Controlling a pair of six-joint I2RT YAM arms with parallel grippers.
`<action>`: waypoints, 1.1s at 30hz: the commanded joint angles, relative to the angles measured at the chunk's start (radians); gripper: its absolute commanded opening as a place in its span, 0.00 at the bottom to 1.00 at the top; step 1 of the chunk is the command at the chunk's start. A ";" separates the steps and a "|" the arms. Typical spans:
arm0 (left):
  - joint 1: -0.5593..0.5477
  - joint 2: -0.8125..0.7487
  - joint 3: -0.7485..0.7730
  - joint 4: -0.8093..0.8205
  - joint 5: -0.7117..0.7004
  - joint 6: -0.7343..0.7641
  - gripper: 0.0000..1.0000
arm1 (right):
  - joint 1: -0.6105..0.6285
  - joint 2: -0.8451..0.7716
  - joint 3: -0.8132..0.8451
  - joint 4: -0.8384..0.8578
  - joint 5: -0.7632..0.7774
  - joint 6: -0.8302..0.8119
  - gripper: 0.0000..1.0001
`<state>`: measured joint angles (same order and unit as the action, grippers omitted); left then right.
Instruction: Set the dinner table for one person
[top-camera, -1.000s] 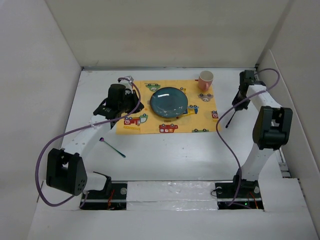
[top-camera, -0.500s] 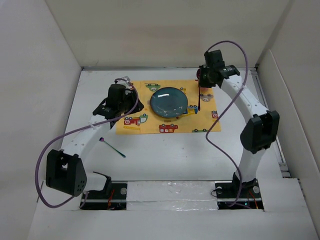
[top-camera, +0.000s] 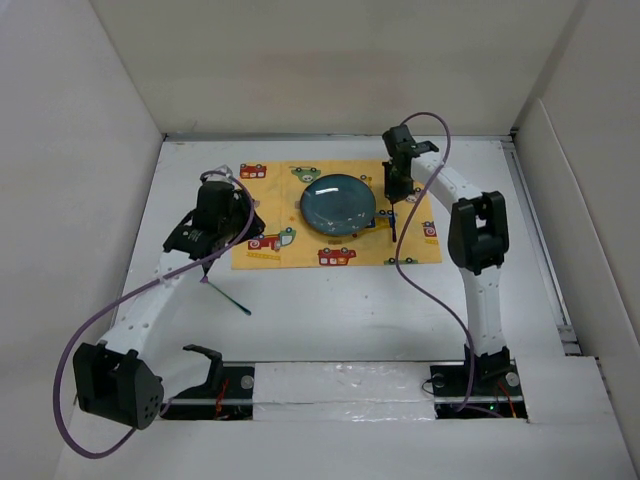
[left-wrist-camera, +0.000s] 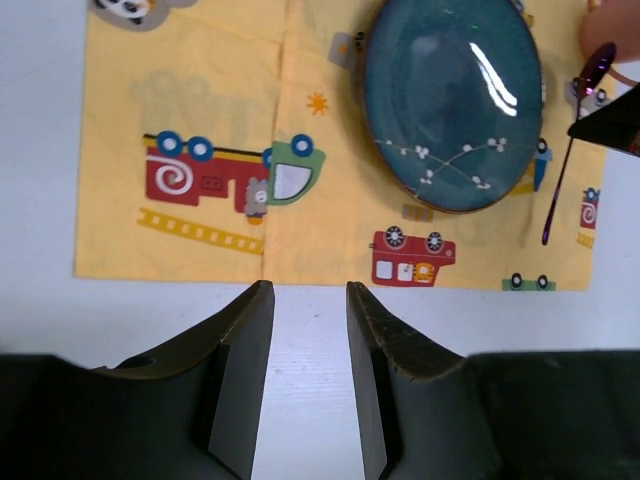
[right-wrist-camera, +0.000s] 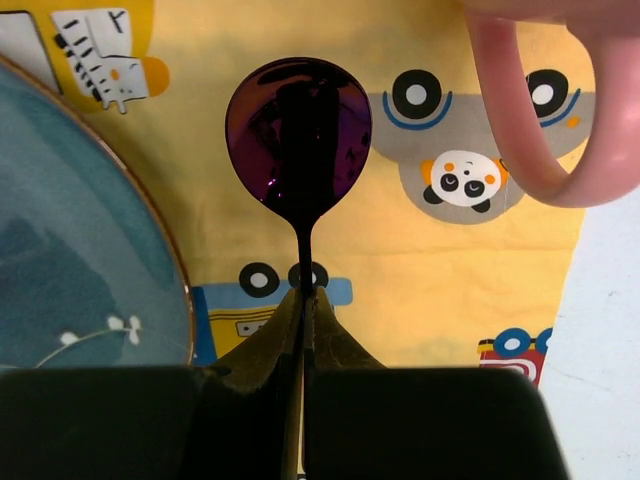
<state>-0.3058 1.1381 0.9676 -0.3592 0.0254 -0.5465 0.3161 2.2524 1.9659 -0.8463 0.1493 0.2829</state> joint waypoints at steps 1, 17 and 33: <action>0.013 -0.041 -0.027 -0.088 -0.059 -0.021 0.33 | 0.009 0.021 0.074 -0.013 0.027 -0.008 0.00; 0.181 -0.035 -0.087 -0.293 -0.162 -0.152 0.44 | 0.009 0.073 0.041 0.036 -0.011 0.012 0.15; 0.421 0.064 -0.175 -0.307 -0.127 -0.142 0.45 | 0.110 -0.413 -0.195 0.151 -0.114 0.128 0.23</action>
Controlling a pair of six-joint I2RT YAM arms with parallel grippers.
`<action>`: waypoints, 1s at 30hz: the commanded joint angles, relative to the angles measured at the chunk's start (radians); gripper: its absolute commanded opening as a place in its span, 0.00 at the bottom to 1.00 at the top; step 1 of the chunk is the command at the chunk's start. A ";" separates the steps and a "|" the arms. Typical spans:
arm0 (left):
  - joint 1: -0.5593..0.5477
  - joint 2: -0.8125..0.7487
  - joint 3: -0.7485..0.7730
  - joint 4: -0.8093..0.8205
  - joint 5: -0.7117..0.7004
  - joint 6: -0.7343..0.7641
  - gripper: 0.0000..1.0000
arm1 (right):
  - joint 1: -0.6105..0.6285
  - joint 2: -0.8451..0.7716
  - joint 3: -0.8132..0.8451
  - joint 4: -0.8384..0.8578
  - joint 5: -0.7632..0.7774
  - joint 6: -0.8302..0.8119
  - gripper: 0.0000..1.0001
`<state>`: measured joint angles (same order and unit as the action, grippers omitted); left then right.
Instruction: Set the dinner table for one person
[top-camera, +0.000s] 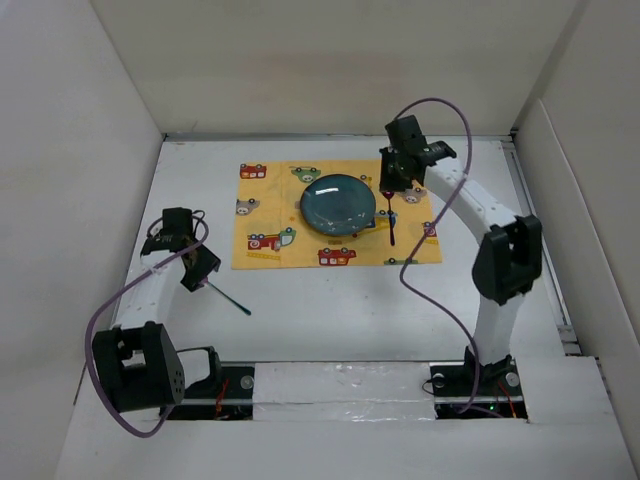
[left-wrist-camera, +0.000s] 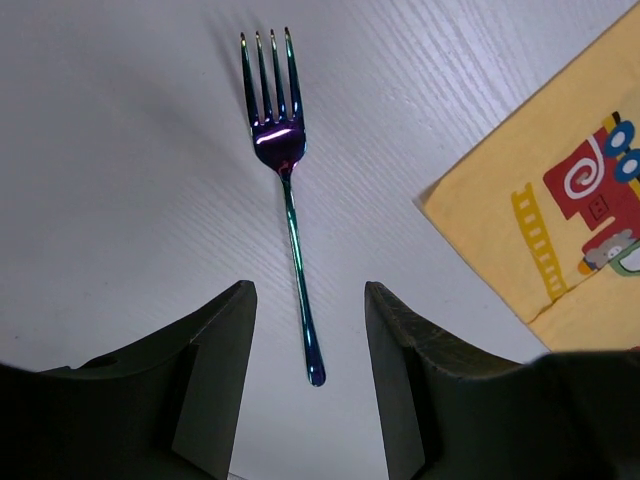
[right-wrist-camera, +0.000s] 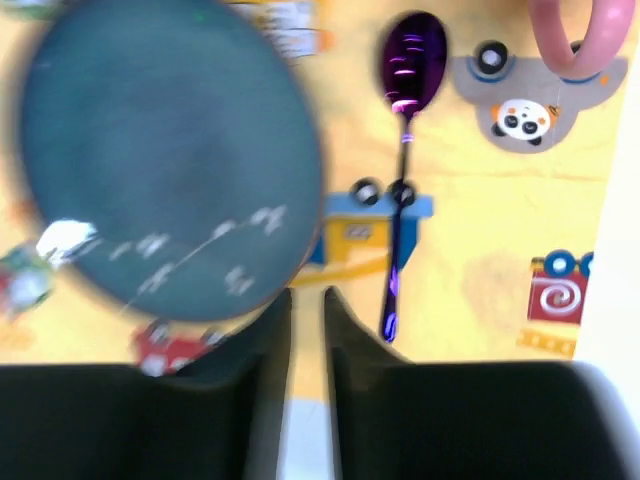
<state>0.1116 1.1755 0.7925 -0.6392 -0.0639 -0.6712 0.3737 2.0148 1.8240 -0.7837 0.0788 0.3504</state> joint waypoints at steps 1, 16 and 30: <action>0.003 0.036 -0.001 -0.014 -0.039 -0.018 0.45 | 0.068 -0.220 -0.095 0.137 -0.065 0.070 0.15; -0.018 0.248 -0.056 0.105 -0.057 -0.037 0.30 | 0.185 -0.577 -0.390 0.258 -0.122 0.104 0.18; -0.194 0.168 0.308 0.012 -0.132 0.165 0.00 | 0.165 -0.623 -0.445 0.224 -0.106 0.121 0.19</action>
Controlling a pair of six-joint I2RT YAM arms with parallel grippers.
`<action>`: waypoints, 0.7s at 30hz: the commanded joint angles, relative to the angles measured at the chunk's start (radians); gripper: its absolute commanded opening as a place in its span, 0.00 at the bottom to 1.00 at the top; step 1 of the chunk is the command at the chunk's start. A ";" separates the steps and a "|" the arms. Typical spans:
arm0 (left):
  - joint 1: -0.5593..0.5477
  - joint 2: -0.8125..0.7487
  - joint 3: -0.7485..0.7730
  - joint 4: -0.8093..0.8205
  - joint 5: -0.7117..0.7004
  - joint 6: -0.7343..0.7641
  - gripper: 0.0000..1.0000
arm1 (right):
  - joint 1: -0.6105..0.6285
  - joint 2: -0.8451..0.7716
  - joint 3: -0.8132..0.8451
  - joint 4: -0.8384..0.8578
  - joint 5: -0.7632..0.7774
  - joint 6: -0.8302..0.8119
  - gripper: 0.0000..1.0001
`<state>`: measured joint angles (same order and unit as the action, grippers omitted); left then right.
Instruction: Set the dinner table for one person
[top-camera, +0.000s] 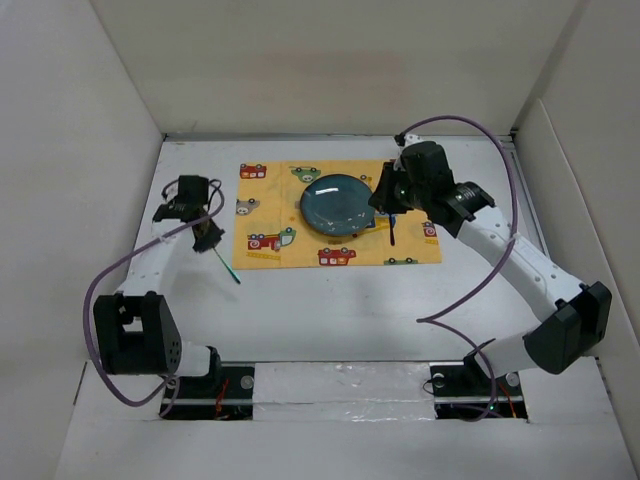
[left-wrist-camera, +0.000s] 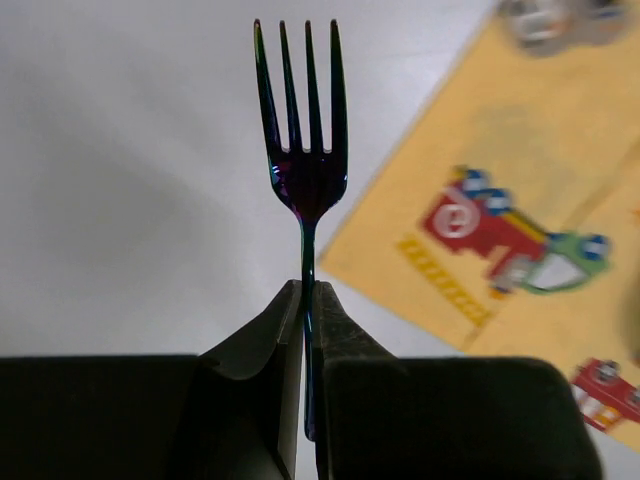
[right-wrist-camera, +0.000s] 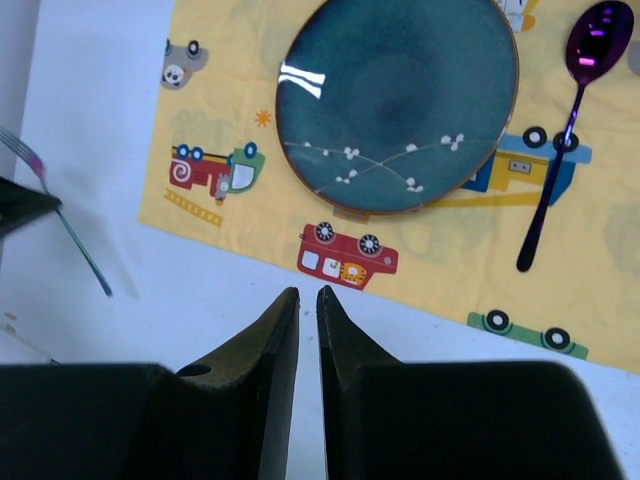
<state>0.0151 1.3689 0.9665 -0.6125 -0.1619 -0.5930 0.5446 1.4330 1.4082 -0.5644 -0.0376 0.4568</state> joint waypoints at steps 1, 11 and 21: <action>-0.133 0.014 0.209 -0.019 -0.059 0.116 0.00 | -0.006 -0.046 -0.041 0.008 0.018 0.017 0.19; -0.322 0.475 0.721 -0.087 -0.079 0.295 0.00 | -0.035 -0.111 -0.086 -0.049 0.142 0.026 0.27; -0.331 0.717 0.913 -0.078 -0.012 0.328 0.00 | -0.078 -0.143 -0.156 -0.089 0.144 0.060 0.28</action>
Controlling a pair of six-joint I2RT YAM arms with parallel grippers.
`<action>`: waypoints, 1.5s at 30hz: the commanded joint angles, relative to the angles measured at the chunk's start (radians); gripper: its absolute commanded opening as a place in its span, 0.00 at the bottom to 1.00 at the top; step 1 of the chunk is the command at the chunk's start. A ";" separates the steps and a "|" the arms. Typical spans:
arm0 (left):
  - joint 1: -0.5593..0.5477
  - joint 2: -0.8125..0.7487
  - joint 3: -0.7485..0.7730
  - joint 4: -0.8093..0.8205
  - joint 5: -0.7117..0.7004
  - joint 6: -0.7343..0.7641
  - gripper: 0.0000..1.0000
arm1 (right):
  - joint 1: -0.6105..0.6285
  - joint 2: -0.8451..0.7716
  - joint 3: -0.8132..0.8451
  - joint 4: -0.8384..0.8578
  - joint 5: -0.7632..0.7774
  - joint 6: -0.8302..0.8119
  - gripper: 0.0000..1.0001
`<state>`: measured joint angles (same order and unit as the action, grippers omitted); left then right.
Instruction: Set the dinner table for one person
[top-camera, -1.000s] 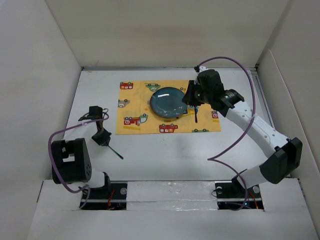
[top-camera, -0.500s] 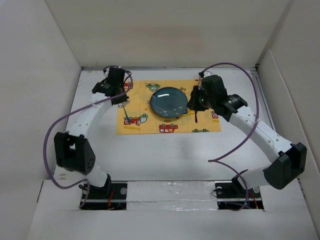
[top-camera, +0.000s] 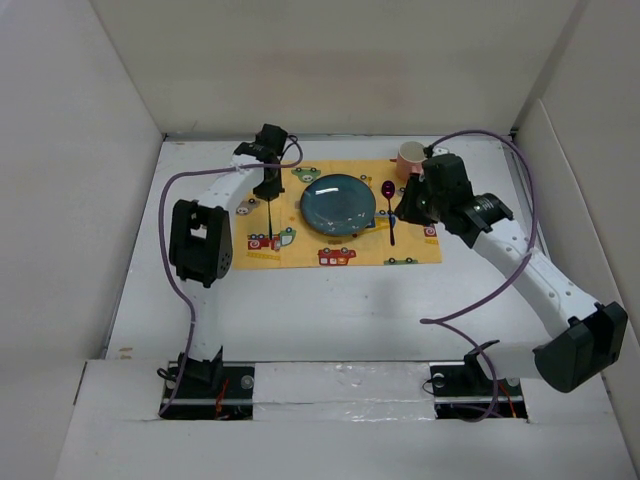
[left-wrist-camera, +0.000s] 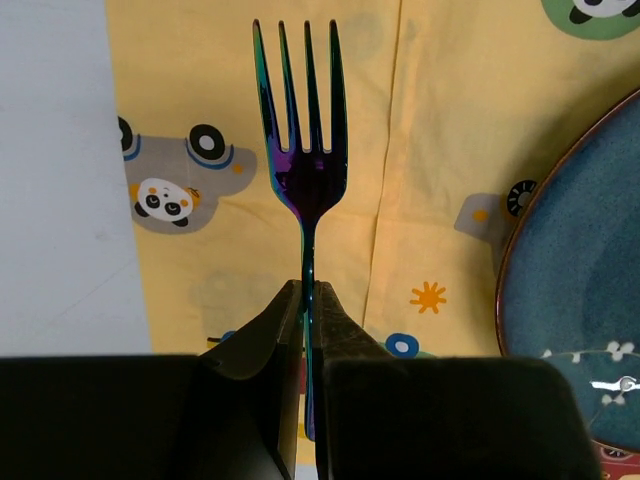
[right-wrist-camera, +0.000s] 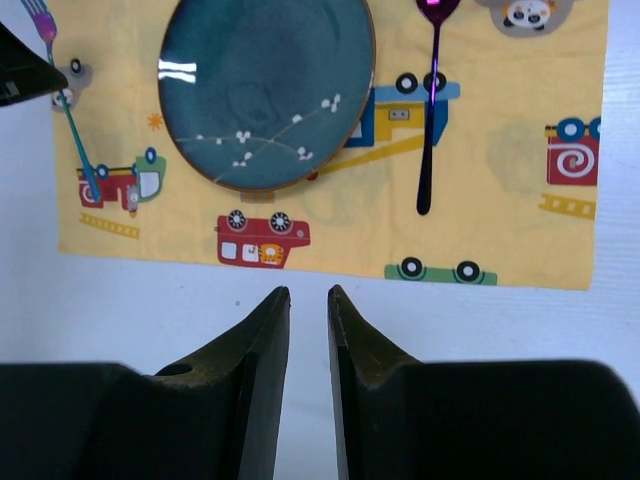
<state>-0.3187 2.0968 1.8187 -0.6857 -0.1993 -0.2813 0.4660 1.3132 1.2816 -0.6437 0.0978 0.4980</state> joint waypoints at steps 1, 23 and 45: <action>0.003 -0.011 0.060 -0.005 0.026 0.016 0.00 | 0.000 -0.023 -0.030 -0.010 0.008 0.019 0.28; -0.016 0.082 0.008 0.072 0.067 -0.013 0.00 | 0.000 0.027 -0.047 -0.037 0.029 0.013 0.29; -0.071 0.120 0.019 0.049 -0.034 -0.028 0.19 | 0.000 0.043 -0.048 -0.025 0.023 -0.004 0.32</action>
<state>-0.3923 2.2311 1.8278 -0.6212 -0.1970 -0.2966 0.4660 1.3571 1.2339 -0.6819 0.1123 0.5087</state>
